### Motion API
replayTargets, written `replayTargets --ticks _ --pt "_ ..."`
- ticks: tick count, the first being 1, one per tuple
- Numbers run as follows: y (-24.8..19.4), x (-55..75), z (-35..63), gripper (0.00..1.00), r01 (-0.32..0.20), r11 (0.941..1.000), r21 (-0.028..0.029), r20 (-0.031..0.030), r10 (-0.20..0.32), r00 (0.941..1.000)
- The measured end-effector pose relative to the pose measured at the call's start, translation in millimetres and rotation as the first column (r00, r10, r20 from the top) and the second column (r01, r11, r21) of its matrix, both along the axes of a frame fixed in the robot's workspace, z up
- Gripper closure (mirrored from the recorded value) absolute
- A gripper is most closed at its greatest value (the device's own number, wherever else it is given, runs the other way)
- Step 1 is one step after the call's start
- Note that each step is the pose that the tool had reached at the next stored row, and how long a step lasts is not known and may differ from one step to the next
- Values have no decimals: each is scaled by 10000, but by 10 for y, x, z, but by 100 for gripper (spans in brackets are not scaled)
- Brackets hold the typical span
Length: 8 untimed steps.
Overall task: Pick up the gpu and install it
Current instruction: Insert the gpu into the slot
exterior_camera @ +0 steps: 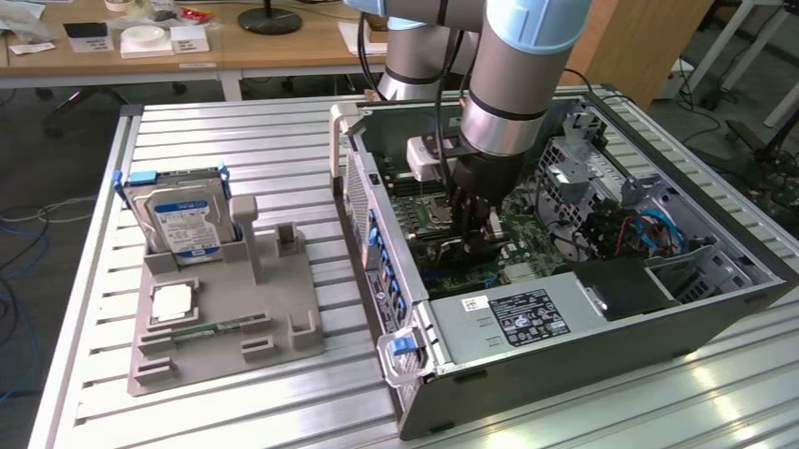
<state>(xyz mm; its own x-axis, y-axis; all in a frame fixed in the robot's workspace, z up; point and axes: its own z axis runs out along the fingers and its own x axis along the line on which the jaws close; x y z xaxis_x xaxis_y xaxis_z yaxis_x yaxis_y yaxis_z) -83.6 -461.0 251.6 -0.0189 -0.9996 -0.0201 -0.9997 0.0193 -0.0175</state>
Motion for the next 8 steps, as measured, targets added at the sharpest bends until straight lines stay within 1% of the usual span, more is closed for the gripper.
replayTargets --ticks 2,5,6,8 --pt "12 -1 1 60 15 10000 19 8 -15 10000" --pt "32 -2 1 60 20 10000 25 13 -20 10000" --pt "50 -3 1 60 21 10000 22 13 -21 10000" --pt "51 -3 1 60 23 10000 24 13 -23 10000"
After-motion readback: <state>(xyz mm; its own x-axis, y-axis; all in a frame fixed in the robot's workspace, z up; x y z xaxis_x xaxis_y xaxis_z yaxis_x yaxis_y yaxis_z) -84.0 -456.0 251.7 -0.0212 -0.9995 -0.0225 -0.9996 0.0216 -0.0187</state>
